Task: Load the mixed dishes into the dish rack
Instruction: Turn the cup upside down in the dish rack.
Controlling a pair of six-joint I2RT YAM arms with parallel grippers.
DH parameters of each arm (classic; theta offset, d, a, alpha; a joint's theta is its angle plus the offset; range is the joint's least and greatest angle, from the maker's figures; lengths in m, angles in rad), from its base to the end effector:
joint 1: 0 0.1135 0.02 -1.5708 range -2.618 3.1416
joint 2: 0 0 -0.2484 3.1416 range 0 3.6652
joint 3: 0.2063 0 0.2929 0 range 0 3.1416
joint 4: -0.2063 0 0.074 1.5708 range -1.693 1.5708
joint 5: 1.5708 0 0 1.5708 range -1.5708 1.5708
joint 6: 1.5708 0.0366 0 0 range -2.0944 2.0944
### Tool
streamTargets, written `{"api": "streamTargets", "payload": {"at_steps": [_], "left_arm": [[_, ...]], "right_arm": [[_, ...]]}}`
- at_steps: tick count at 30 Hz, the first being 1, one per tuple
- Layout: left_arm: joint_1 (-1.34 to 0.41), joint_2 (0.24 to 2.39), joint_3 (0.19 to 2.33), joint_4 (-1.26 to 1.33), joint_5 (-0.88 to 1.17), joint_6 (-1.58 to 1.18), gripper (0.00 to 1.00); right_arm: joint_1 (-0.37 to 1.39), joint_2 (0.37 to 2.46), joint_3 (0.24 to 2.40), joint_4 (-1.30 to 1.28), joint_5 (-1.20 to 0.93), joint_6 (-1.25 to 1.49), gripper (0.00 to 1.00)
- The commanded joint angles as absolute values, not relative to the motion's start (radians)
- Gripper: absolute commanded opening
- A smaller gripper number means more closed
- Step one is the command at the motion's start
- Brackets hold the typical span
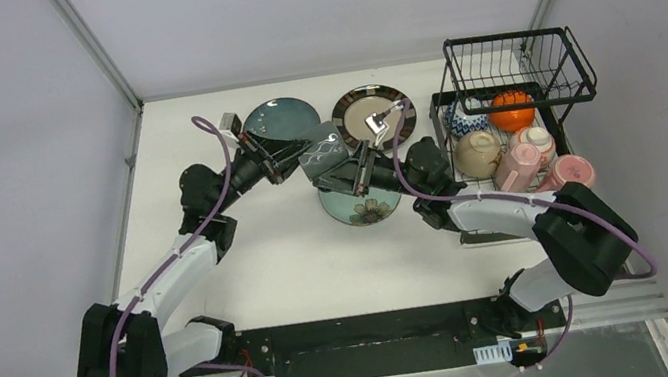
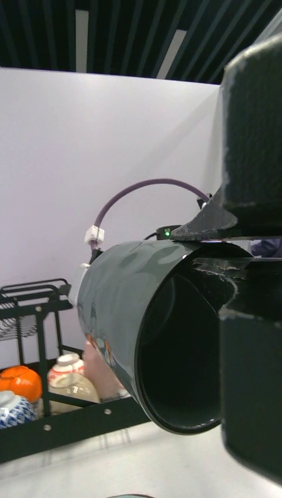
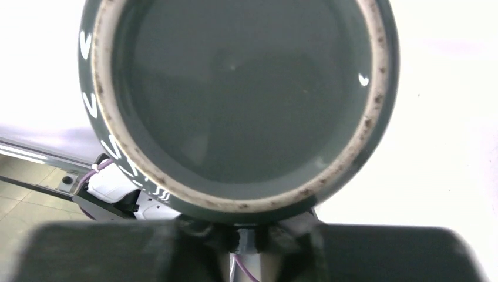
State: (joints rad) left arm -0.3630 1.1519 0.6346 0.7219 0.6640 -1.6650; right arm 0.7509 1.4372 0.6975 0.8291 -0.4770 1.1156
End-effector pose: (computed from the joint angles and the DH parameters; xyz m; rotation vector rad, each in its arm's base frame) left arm 0.2710 -0.1271 0.2717 -0.4456 1.7431 -2.0301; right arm 0.2409 0.2478 0.2203 -0.1396 1.7967 1.7826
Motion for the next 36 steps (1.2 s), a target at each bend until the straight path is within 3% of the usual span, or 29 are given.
{"api": "streamTargets", "payload": {"at_steps": [1,3,4,11,16,19,21,25,29,32,36], "left_arm": [[-0.385,1.203,0.603,0.869,0.719,-1.711,0.00],[-0.385,1.223,0.591,0.878,0.723,-1.696,0.00],[-0.385,1.229,0.589,0.868,0.726,-1.677,0.06],[-0.383,1.200,0.629,0.679,0.722,-1.515,0.61],[-0.383,1.140,0.721,0.340,0.713,-1.283,0.72],[-0.384,1.115,0.749,0.203,0.679,-1.174,0.83],[-0.383,1.111,0.756,0.183,0.679,-1.138,0.98],[-0.383,1.127,0.824,0.085,0.715,-1.017,0.99],[-0.383,1.176,0.987,-0.278,0.709,-0.742,0.99],[-0.382,1.200,1.103,-0.522,0.616,-0.528,0.99],[-0.381,1.147,1.136,-0.615,0.455,-0.386,0.99]], "right_arm": [[0.758,1.484,0.788,1.073,-0.477,1.146,0.02],[0.747,1.500,0.787,1.105,-0.480,1.162,0.00],[0.742,1.502,0.783,1.114,-0.477,1.162,0.00],[0.679,1.425,0.729,1.031,-0.423,1.131,0.00],[0.631,1.279,0.682,0.818,-0.345,0.972,0.00],[0.613,1.185,0.685,0.608,-0.242,0.879,0.00],[0.599,1.139,0.701,0.475,-0.183,0.832,0.00],[0.564,1.051,0.735,0.238,-0.070,0.749,0.00],[0.557,0.958,0.765,-0.029,0.116,0.635,0.00],[0.554,0.885,0.776,-0.217,0.215,0.555,0.00],[0.551,0.810,0.786,-0.398,0.327,0.506,0.00]]}}
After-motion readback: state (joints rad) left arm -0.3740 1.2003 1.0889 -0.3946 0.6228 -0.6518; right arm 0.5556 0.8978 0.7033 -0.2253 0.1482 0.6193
